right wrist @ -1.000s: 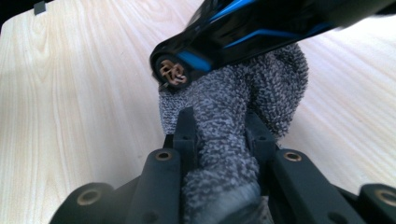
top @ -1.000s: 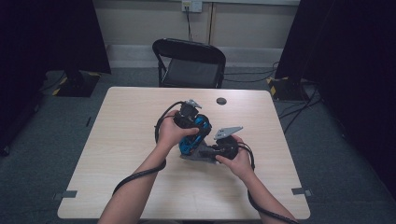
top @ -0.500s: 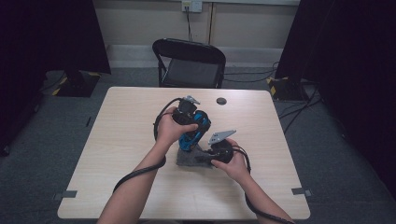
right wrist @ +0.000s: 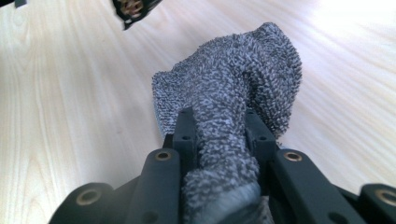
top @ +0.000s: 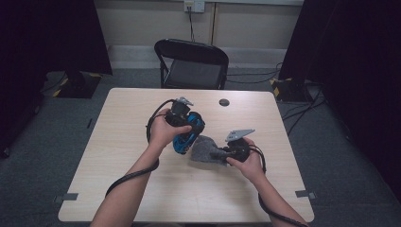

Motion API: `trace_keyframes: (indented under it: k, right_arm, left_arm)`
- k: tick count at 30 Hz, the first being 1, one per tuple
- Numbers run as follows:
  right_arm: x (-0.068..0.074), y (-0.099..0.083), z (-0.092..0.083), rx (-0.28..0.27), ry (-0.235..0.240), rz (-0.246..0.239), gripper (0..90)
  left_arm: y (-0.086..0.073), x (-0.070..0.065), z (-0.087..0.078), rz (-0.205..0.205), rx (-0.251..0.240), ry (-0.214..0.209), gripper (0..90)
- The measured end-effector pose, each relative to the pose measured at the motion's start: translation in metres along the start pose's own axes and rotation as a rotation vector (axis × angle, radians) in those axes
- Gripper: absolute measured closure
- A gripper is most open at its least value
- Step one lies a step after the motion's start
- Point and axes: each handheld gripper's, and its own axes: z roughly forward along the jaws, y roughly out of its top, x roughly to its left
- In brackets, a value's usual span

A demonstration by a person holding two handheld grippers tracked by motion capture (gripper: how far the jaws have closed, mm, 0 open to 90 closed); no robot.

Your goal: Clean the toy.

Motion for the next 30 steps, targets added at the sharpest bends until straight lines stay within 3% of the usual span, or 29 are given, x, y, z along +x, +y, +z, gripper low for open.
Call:
trace_keyframes:
  k: [15, 24, 30]
  right_arm:
    - [-0.026, -0.012, -0.033, -0.035, -0.081, 0.061, 71.4]
    - [-0.038, -0.025, -0.053, -0.053, -0.121, 0.098, 71.4]
    - [-0.045, -0.031, -0.066, -0.070, -0.154, 0.121, 71.4]
  left_arm:
    - [-0.036, 0.022, -0.019, -0.031, 0.046, 0.047, 25.3]
    - [-0.069, 0.042, -0.036, -0.067, 0.090, 0.089, 25.3]
    - [-0.079, 0.049, -0.041, -0.079, 0.118, 0.112, 25.4]
